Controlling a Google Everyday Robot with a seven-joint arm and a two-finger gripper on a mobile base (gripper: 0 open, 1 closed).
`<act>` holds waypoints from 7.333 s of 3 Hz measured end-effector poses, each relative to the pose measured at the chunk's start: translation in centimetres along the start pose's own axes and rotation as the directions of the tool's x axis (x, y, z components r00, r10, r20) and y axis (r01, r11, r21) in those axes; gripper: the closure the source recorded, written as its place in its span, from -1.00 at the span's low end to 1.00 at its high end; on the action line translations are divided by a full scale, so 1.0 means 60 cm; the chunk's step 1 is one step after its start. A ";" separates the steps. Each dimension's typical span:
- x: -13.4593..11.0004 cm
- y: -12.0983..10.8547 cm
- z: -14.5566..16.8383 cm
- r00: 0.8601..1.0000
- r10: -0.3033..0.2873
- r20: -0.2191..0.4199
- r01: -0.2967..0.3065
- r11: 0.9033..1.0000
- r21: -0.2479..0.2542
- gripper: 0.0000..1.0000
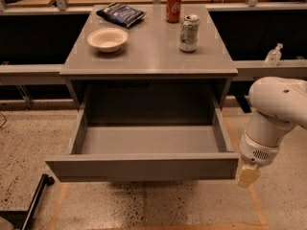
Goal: Close top drawer
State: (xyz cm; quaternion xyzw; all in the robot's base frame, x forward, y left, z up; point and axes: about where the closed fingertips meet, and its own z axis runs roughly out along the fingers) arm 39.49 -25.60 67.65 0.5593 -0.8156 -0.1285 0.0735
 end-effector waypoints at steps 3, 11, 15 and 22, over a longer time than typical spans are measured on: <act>-0.087 -0.070 -0.046 0.992 -0.123 0.039 0.116 0.983 0.143 1.00; -0.161 -0.289 -0.035 0.972 -0.135 0.194 0.044 0.909 0.415 1.00; -0.190 -0.384 -0.007 0.965 -0.121 0.231 -0.015 0.858 0.514 1.00; -0.241 -0.427 -0.029 0.951 -0.190 0.242 0.022 0.828 0.560 -1.00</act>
Offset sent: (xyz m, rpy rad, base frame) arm 0.1772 0.0670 0.0518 0.0630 -0.3772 0.2396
